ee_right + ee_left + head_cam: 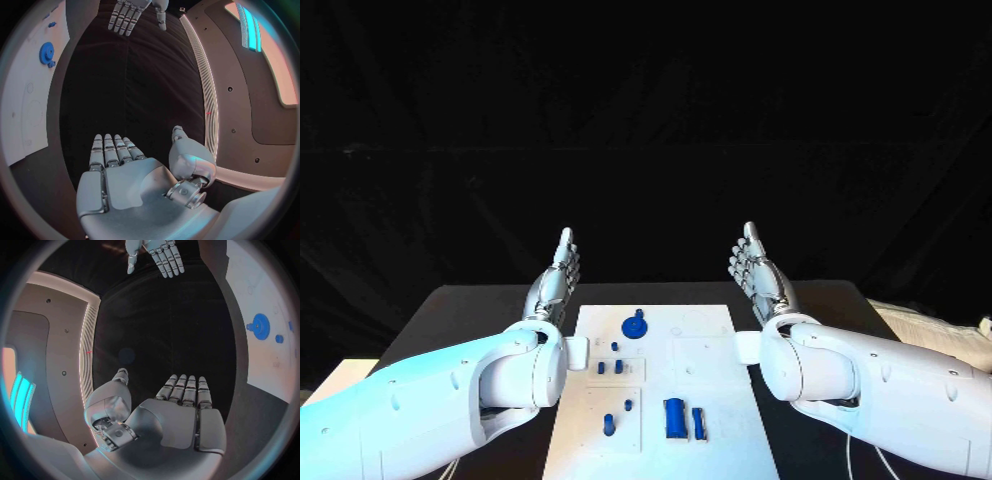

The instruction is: Assemble the parts on the task board

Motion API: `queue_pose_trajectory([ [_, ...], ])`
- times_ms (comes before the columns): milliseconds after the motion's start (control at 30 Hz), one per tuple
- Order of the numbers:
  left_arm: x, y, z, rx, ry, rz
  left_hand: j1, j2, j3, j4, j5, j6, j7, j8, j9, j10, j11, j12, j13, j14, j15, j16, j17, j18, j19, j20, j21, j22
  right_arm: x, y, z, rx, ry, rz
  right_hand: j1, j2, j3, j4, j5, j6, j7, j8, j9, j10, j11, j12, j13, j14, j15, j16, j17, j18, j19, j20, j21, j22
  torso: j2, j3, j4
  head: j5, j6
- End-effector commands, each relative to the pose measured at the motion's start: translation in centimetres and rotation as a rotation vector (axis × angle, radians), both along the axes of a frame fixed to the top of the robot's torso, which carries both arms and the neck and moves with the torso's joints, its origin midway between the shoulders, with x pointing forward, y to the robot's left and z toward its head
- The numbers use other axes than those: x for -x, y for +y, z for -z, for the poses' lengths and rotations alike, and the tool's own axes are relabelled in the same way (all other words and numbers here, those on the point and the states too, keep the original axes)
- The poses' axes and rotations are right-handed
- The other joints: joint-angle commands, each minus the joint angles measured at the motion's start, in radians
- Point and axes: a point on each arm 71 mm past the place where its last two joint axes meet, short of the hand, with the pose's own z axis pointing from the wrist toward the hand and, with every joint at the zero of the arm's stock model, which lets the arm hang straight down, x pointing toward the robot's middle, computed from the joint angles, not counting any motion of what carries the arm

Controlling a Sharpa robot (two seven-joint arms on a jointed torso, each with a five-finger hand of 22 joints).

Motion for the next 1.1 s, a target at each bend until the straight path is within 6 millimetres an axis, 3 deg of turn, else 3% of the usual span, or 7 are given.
queue_pose_trajectory([
  [33, 0.03, -0.09, -0.29, -0.012, -0.033, -0.001, -0.076, 0.000, -0.027, 0.000, -0.007, -0.054, -0.001, -0.007, -0.001, -0.057, -0.001, -0.006, -0.001, -0.050, -0.001, -0.007, -0.001, -0.015, -0.038, -0.007, -0.006, -0.076, 0.02, 0.02, -0.18, -0.001, -0.020, 0.005, -0.085, 0.000, 0.005, 0.001, -0.005, -0.047, -0.002, -0.003, -0.001, -0.055, -0.001, -0.007, -0.001, -0.057, 0.000, -0.004, -0.001, -0.021, -0.051, -0.002, -0.008, -0.011, 0.000, -0.0001, 0.0000, 0.000, 0.000],
  [333, 0.03, -0.09, -0.29, -0.012, -0.033, -0.001, -0.122, 0.000, -0.027, 0.000, -0.007, -0.087, -0.001, -0.007, -0.001, -0.092, -0.001, -0.006, -0.001, -0.081, -0.001, -0.007, -0.001, -0.015, -0.118, -0.007, -0.006, -0.076, 0.02, 0.02, -0.18, -0.001, -0.020, 0.005, -0.142, 0.000, 0.005, 0.001, -0.005, -0.075, -0.002, -0.003, -0.001, -0.091, -0.001, -0.007, -0.001, -0.094, 0.000, -0.004, -0.001, -0.021, -0.084, -0.002, -0.008, -0.011, 0.000, -0.0001, 0.0000, 0.000, 0.000],
  [367, 0.03, -0.09, -0.29, -0.012, -0.033, -0.001, -0.130, 0.000, -0.027, 0.000, -0.007, -0.090, -0.001, -0.007, -0.001, -0.097, -0.001, -0.006, -0.001, -0.084, -0.001, -0.007, -0.001, -0.015, -0.118, -0.007, -0.006, -0.076, 0.02, 0.02, -0.18, -0.001, -0.020, 0.005, -0.144, 0.000, 0.005, 0.001, -0.005, -0.148, -0.002, -0.003, -0.001, -0.092, -0.001, -0.007, -0.001, -0.097, 0.000, -0.004, -0.001, -0.021, -0.085, -0.002, -0.008, -0.011, 0.000, -0.0001, 0.0000, 0.000, 0.000],
  [400, 0.03, -0.09, -0.29, -0.012, -0.033, -0.001, -0.151, 0.000, -0.027, 0.000, -0.007, -0.166, -0.001, -0.007, -0.001, -0.175, -0.001, -0.006, -0.001, -0.155, -0.001, -0.007, -0.001, -0.015, -0.118, -0.007, -0.006, -0.076, 0.02, 0.02, -0.18, -0.001, -0.020, 0.005, -0.150, 0.000, 0.005, 0.001, -0.005, -0.148, -0.002, -0.003, -0.001, -0.095, -0.001, -0.007, -0.001, -0.101, 0.000, -0.004, -0.001, -0.021, -0.088, -0.002, -0.008, -0.011, 0.000, -0.0001, 0.0000, 0.000, 0.000],
  [467, 0.03, -0.09, -0.29, -0.012, -0.033, -0.001, -0.235, 0.000, -0.027, 0.000, -0.007, -0.166, -0.001, -0.007, -0.001, -0.175, -0.001, -0.006, -0.001, -0.155, -0.001, -0.007, -0.001, -0.015, -0.118, -0.007, -0.006, -0.076, 0.02, 0.02, -0.18, -0.001, -0.020, 0.005, -0.158, 0.000, 0.005, 0.001, -0.005, -0.148, -0.002, -0.003, -0.001, -0.099, -0.001, -0.007, -0.001, -0.105, 0.000, -0.004, -0.001, -0.021, -0.160, -0.002, -0.008, -0.011, 0.000, -0.0001, 0.0000, 0.000, 0.000],
  [600, 0.03, -0.09, -0.29, -0.012, -0.033, -0.001, -0.235, 0.000, -0.027, 0.000, -0.007, -0.166, -0.001, -0.007, -0.001, -0.175, -0.001, -0.006, -0.001, -0.155, -0.001, -0.007, -0.001, -0.015, -0.118, -0.007, -0.006, -0.076, 0.02, 0.02, -0.18, -0.001, -0.020, 0.005, -0.265, 0.000, 0.005, 0.001, -0.005, -0.148, -0.002, -0.003, -0.001, -0.171, -0.001, -0.007, -0.001, -0.180, 0.000, -0.004, -0.001, -0.021, -0.160, -0.002, -0.008, -0.011, 0.000, -0.0001, 0.0000, 0.000, 0.000],
  [1100, 0.03, -0.09, -0.29, -0.012, -0.033, -0.001, -0.235, 0.000, -0.027, 0.000, -0.007, -0.166, -0.001, -0.007, -0.001, -0.175, -0.001, -0.006, -0.001, -0.155, -0.001, -0.007, -0.001, -0.015, -0.118, -0.007, -0.006, -0.076, 0.02, 0.02, -0.18, -0.001, -0.020, 0.005, -0.265, 0.000, 0.005, 0.001, -0.005, -0.148, -0.002, -0.003, -0.001, -0.171, -0.001, -0.007, -0.001, -0.180, 0.000, -0.004, -0.001, -0.021, -0.160, -0.002, -0.008, -0.011, 0.000, -0.0001, 0.0000, 0.000, 0.000],
])
